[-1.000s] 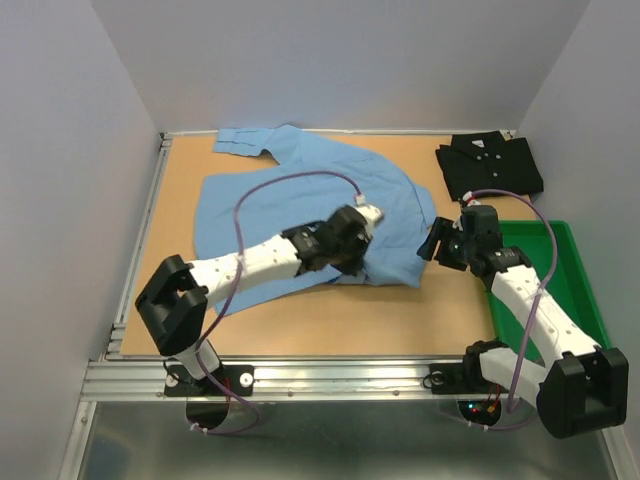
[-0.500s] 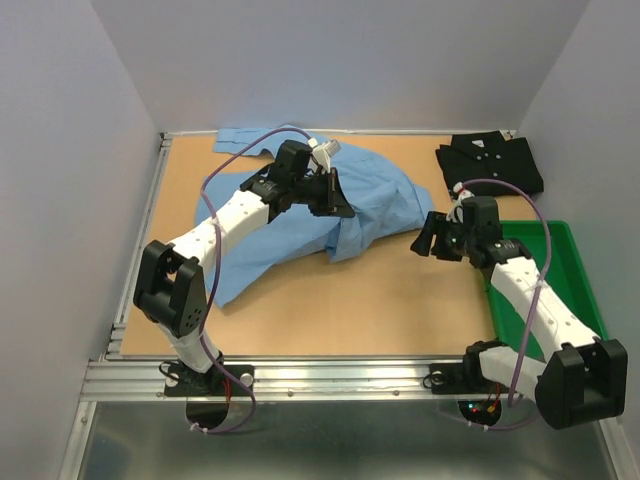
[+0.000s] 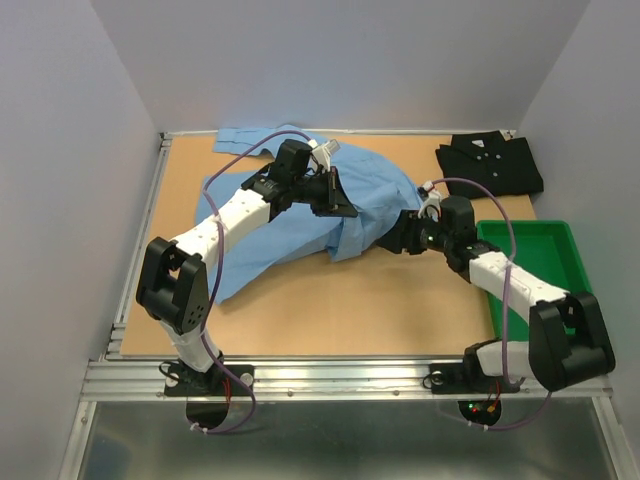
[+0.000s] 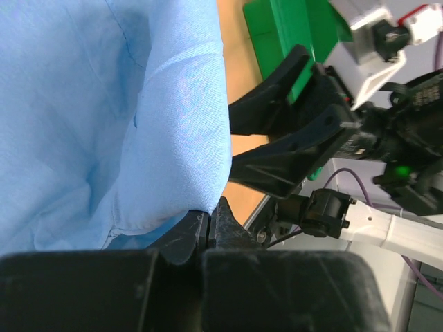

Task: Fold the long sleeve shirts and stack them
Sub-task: Flatten the shirt out

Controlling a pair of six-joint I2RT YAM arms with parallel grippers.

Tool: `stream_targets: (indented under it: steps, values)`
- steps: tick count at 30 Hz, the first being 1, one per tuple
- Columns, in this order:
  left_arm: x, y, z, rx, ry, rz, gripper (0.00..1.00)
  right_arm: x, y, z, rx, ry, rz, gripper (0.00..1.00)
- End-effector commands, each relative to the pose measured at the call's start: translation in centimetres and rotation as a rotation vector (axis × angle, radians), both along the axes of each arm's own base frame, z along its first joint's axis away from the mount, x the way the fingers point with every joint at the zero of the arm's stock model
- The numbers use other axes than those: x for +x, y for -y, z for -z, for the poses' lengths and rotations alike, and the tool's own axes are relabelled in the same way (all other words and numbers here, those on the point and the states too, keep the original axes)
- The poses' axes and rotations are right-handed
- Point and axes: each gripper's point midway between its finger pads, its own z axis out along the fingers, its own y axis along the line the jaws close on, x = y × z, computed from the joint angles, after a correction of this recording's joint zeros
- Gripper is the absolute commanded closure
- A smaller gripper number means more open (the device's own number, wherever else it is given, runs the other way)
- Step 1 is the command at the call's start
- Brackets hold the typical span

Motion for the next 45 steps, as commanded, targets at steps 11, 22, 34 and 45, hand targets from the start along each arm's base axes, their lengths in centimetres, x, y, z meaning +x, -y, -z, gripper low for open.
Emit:
stream_targets:
  steps: [11,22,34,45]
  values:
    - [0.7,0.2,-1.6,-0.025,0.059,-0.007,1.0,3.1,-3.6,0.1,0.147,0.13,-0.092,0.36]
    - [0.9,0.0,-0.3,0.004,0.047,-0.015,1.0,2.1,-4.9,0.2,0.184,0.113,-0.205,0.57]
    - [1.7,-1.9,2.1,0.131,0.09,-0.076,1.0,0.7,-3.9,-2.4,0.138,0.12,-0.19,1.0]
    - [1.9,-5.6,4.1,0.305,0.221,-0.16,0.81,-5.7,-1.6,-7.0,0.079,-0.095,-0.15,0.99]
